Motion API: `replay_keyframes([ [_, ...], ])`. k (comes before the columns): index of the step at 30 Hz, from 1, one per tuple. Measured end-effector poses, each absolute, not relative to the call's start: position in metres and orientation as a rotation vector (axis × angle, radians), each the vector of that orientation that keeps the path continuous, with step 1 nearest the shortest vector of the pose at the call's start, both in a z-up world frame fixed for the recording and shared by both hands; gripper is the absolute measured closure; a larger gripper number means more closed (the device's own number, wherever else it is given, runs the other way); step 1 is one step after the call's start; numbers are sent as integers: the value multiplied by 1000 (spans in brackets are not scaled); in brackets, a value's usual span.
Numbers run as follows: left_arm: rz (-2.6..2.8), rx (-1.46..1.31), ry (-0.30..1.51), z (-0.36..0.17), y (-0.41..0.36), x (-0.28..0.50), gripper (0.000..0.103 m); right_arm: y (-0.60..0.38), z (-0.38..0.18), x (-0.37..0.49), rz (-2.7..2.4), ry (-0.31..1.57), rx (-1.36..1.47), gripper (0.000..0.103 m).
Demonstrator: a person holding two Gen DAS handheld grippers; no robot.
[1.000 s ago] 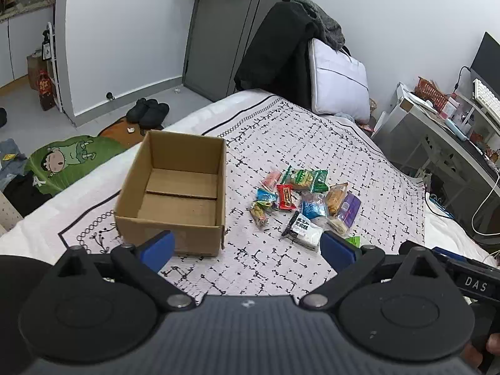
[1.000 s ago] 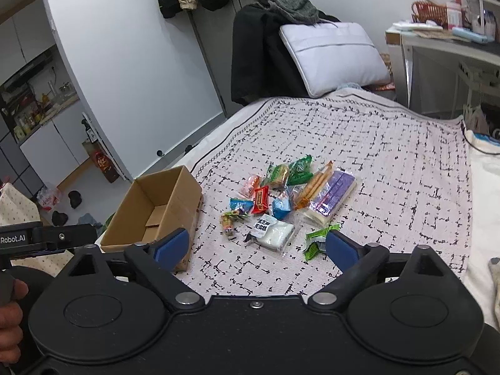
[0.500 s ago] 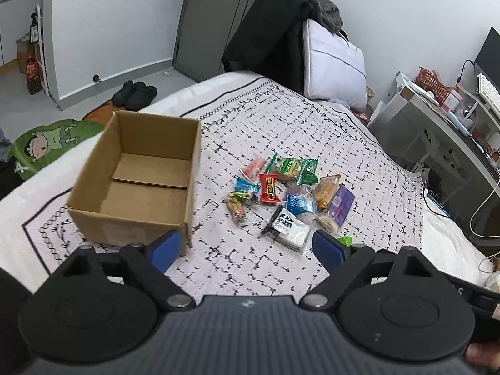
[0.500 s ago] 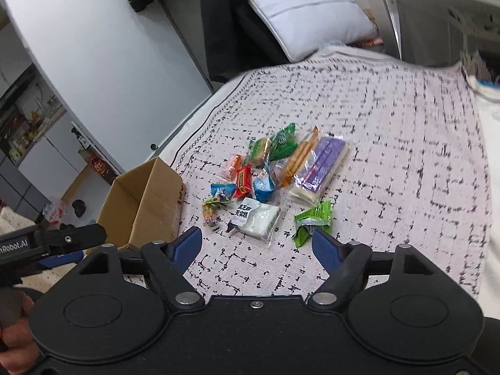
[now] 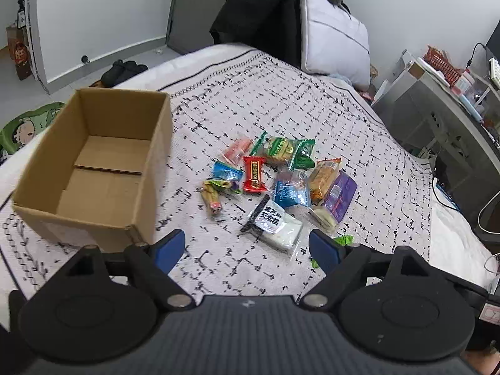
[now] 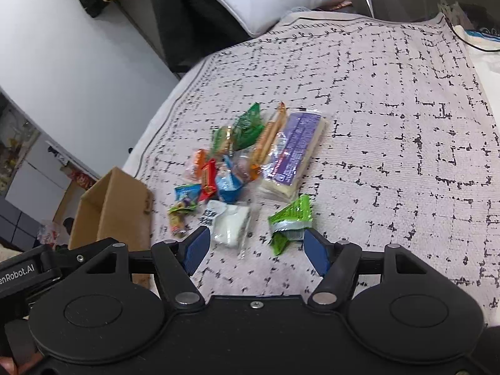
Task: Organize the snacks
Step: 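Close the right gripper on the green packet while the left gripper grasps a clear packet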
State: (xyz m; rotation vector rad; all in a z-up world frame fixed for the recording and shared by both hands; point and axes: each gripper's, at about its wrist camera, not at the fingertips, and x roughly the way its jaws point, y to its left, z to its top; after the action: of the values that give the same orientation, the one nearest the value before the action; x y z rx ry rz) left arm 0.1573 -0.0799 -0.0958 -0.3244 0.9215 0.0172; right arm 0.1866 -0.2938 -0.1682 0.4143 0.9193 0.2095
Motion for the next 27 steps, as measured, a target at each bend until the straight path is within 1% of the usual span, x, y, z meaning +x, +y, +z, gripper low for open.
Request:
replay_keyframes([
  [17, 7, -308, 1026, -152, -107, 221, 18, -297, -204, 228, 175, 1017, 426, 37],
  [20, 9, -309, 1034, -161, -111, 229, 18, -296, -210, 236, 154, 1042, 417, 39],
  [23, 19, -320, 1048, -172, -113, 238, 19, -295, -219, 242, 144, 1069, 409, 42],
  [25, 27, -345, 1062, -180, -114, 242, 23, -294, -222, 242, 138, 1074, 395, 46],
  [26, 26, -357, 1067, -183, -114, 244, 25, -293, -222, 242, 139, 1074, 388, 49],
  [27, 24, -367, 1074, -186, -114, 245, 25, -292, -223, 242, 145, 1075, 382, 56],
])
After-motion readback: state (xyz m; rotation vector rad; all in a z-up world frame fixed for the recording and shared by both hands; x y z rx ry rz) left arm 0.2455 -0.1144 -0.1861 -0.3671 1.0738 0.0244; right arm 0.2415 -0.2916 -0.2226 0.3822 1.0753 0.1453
